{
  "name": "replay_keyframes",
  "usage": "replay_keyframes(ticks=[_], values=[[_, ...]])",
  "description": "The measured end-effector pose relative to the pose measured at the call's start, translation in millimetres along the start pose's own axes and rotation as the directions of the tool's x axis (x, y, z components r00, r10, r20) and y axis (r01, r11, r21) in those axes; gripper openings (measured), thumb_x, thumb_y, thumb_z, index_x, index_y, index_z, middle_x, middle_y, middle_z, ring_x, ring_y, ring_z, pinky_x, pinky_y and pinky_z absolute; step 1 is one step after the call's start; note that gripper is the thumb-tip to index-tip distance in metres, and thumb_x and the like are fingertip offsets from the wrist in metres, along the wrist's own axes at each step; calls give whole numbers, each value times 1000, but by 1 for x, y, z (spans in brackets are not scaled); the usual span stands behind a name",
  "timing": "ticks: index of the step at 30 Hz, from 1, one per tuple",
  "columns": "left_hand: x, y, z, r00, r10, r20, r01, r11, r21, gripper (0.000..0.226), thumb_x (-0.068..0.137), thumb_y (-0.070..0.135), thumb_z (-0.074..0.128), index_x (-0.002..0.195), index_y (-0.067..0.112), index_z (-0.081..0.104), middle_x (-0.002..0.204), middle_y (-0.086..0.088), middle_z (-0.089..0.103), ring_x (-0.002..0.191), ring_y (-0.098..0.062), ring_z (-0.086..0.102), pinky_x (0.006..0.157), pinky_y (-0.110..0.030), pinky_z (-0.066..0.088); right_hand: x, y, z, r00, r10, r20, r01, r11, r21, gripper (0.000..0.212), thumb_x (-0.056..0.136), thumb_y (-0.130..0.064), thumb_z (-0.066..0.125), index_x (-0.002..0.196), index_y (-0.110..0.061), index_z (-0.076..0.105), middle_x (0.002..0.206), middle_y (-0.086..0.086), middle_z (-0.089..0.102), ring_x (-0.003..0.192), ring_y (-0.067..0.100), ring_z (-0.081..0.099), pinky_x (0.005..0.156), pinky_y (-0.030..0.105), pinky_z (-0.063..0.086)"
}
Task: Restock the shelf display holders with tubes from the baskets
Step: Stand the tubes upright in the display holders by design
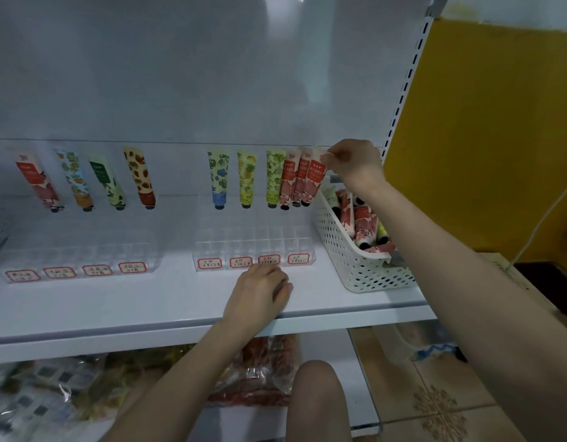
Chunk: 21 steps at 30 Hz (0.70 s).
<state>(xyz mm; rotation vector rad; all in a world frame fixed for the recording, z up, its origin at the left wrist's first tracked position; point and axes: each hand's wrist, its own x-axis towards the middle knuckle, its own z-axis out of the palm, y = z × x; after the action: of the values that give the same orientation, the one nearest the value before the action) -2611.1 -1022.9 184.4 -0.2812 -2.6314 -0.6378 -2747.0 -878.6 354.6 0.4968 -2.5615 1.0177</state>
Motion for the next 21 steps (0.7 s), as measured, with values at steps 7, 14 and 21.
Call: replay_keyframes(ticks=[7,14,21], values=[[0,3,-2,1000,-5,-21,5,1000,-23,32,82,28,46,78,8,71,80,-4,69,72,-21,61,68,-30,52,8,0,10,999,7,45,-6,1000,-24,18,91,-20,58,96,-6,69,97,8,68,83,21,62,79,33,51],[-2,3,-2,999,-2,-36,2,1000,-3,34,83,29,45,78,10,72,81,-3,70,73,-19,62,67,-30,52,4,3,18,996,-12,90,21,995,-94,19,91,-19,57,96,-6,69,99,8,69,93,21,61,84,31,48],[-2,1,1,997,9,-77,-7,1000,25,32,82,29,46,77,12,72,81,-1,69,73,-17,62,67,-28,51,5,1,20,994,0,112,12,994,-112,19,91,-19,56,97,-5,68,100,11,68,94,23,62,85,33,48]])
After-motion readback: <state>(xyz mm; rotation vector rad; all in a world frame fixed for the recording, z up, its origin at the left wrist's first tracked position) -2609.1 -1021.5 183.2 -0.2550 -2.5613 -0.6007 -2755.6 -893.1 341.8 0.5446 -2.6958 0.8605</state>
